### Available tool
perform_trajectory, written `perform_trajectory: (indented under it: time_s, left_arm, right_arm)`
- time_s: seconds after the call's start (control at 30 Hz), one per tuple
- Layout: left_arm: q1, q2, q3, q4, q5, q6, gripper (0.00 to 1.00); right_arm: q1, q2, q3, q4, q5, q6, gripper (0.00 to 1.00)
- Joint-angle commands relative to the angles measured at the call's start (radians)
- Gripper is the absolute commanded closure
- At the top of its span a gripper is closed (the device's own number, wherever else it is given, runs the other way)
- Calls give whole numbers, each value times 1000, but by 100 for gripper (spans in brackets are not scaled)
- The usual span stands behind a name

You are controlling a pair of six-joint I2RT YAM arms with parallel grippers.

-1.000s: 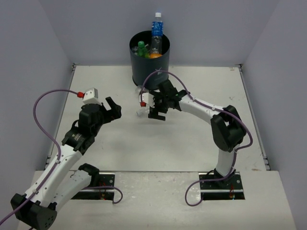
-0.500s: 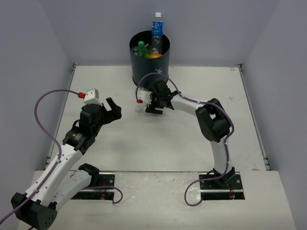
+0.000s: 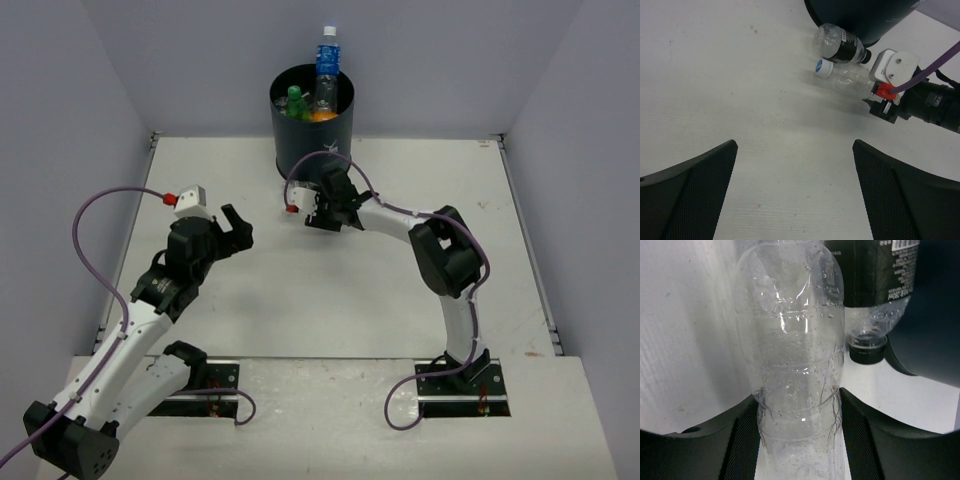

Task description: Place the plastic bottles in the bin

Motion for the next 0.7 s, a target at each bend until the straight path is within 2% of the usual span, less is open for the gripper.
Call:
perform_trajectory:
  time_s: [0.0,0.13,0.2,0.33,0.37,0.4,0.5,0.67]
  left_arm:
    - [7,-16,4,10,-6,-2,0]
    - [7,-18,3,11,-1,-5,0]
    - [7,-19,3,16,1,-7,0]
    - [7,-10,7,33,8,-7,0]
    - [7,-9,8,34,9,-8,0]
    - [7,-4,10,36,9,-7,0]
    - [7,5,14,42,7,-6,0]
    - [7,18,21,53,3,-5,0]
  right_arm:
    - [3,-224,-59,27,-35,36,74]
    - [4,-392,-112,18,-149,72,76]
    - [3,-494,-124,72,-186,117,76]
    - [-15,-582,-56,159,-209,241,78]
    - [-21,-582,-31,160,-209,242,78]
    - [-35,-583,6,229,-212,317,80]
    - [-62,-528,126,345,-175,408,80]
    - [-109,-298,441,388,-106,605,80]
